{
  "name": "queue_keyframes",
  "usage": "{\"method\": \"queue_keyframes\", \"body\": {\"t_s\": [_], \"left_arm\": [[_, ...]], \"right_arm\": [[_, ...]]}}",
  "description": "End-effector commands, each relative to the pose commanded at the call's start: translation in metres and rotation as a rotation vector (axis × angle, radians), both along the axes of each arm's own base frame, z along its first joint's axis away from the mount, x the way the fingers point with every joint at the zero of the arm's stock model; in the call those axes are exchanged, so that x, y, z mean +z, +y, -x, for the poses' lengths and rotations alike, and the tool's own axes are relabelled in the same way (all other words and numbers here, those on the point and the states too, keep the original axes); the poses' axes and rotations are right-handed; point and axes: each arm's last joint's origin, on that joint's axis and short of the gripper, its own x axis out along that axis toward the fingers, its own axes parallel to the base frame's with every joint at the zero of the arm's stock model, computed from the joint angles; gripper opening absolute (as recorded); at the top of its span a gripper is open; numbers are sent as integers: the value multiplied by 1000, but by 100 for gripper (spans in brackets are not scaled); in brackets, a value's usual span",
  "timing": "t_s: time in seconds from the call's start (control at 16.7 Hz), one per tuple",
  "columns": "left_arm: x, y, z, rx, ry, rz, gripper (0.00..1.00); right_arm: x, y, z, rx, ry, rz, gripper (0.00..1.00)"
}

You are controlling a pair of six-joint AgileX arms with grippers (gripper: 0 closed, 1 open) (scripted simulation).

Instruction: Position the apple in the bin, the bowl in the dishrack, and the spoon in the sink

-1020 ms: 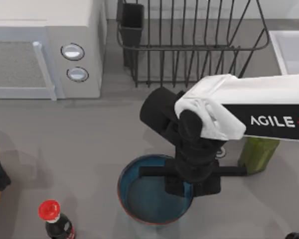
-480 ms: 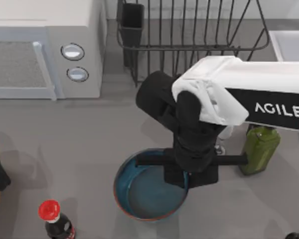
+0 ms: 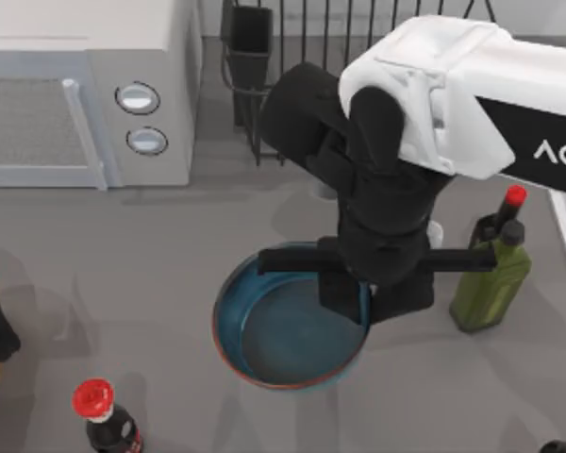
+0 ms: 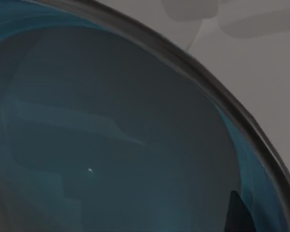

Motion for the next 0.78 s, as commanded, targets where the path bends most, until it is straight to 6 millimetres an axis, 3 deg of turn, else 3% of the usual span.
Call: {"method": "queue_keyframes", "body": {"t_s": [0.36, 0.54, 0.78], "left_arm": [[0, 0, 0, 0, 0, 0, 100], [0, 0, 0, 0, 0, 0, 100], [0, 0, 0, 0, 0, 0, 100]], "right_arm": [[5, 5, 1, 56, -95, -14, 0], [22, 14, 2, 155, -318, -46, 0], [62, 25, 9, 264, -726, -76, 0]]}}
